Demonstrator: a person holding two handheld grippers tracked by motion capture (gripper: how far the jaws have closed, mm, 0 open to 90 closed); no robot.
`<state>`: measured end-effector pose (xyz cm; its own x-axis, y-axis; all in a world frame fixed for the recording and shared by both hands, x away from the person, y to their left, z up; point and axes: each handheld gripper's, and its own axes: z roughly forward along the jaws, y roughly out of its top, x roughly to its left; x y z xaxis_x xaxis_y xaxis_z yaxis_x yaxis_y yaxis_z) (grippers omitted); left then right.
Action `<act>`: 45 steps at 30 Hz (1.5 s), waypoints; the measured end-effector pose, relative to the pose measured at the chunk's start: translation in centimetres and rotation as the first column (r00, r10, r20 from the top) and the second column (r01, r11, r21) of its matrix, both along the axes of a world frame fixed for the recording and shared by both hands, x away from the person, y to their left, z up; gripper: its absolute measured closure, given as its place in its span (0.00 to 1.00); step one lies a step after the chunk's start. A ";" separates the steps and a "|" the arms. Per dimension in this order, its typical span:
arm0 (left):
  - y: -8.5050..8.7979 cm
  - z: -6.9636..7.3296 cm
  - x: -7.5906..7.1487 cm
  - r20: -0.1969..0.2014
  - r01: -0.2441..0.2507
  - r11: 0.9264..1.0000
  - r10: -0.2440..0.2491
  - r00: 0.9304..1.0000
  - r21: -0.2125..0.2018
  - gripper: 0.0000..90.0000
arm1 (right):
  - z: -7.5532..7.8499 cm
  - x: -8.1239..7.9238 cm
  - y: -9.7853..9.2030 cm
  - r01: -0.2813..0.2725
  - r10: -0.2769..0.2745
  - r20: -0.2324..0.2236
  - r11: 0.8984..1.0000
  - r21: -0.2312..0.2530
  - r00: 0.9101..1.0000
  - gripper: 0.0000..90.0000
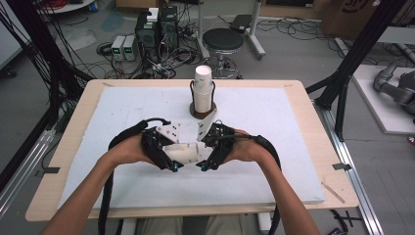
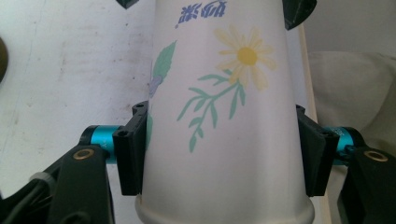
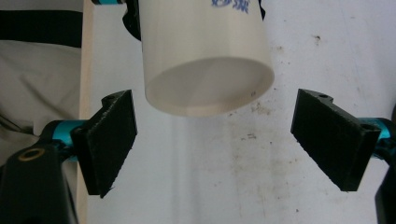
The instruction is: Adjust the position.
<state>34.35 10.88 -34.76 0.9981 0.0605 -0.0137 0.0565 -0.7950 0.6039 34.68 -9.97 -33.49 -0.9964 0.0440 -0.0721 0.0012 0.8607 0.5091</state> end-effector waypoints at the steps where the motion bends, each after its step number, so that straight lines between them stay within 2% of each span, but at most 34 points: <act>1: -0.1 0.0 0.0 0.002 0.002 1.000 -0.002 1.000 0.001 0.37 | 0.0 0.0 0.0 0.001 -0.001 0.000 1.000 0.003 1.000 0.16; 5: -0.3 0.0 0.0 0.001 0.003 1.000 -0.003 1.000 -0.005 0.37 | -0.1 0.1 0.2 -0.009 0.009 -0.002 0.999 0.037 1.000 0.16; 14: -0.6 0.1 0.0 0.001 0.012 1.000 -0.012 1.000 -0.013 0.37 | -0.1 0.0 0.5 -0.008 0.009 -0.011 0.998 0.060 1.000 0.17; 24: -0.6 0.1 0.0 0.000 0.012 1.000 -0.012 1.000 -0.006 0.37 | -0.3 0.0 0.7 -0.019 0.020 -0.019 0.999 0.049 1.000 0.19; 26: -0.6 0.2 0.0 0.001 0.013 1.000 -0.013 1.000 -0.004 0.37 | -0.3 0.1 0.8 -0.023 0.024 -0.018 0.999 0.046 1.000 0.21; 27: -0.6 0.2 -0.1 -0.008 0.001 1.000 -0.001 1.000 -0.018 0.37 | -0.3 0.1 0.8 -0.023 0.024 -0.018 0.999 0.045 1.000 0.22; 29: -0.6 0.2 0.0 -0.002 0.006 1.000 -0.006 1.000 -0.006 0.37 | -0.3 0.1 0.8 -0.026 0.026 -0.012 0.999 0.045 1.000 0.26; 31: -0.6 0.2 -0.1 -0.009 -0.001 1.000 0.001 1.000 -0.013 0.37 | -0.2 0.0 0.8 -0.034 0.035 -0.020 0.999 0.042 0.999 0.28; 32: -0.6 0.2 0.0 0.002 0.010 1.000 -0.010 1.000 0.005 0.37 | -0.2 0.0 0.9 -0.032 0.033 -0.022 0.999 0.044 0.999 0.28; 38: -0.7 0.2 0.0 0.001 0.016 1.000 -0.016 1.000 0.009 0.37 | -0.2 -0.1 1.1 -0.049 0.050 -0.025 0.998 0.041 0.998 0.36; 39: -0.8 0.1 -0.1 -0.011 0.005 1.000 -0.005 1.000 -0.004 0.37 | -0.2 -0.2 1.2 -0.052 0.052 -0.023 0.998 0.038 0.998 0.38; 40: -0.7 0.2 0.0 -0.001 0.019 1.000 -0.019 1.000 0.013 0.37 | -0.2 -0.1 1.2 -0.052 0.052 -0.021 0.998 0.035 0.998 0.39; 45: -0.7 0.1 0.0 0.004 0.024 1.000 -0.024 1.000 0.011 0.38 | -0.2 -0.2 1.2 -0.055 0.055 -0.020 0.998 0.034 0.998 0.41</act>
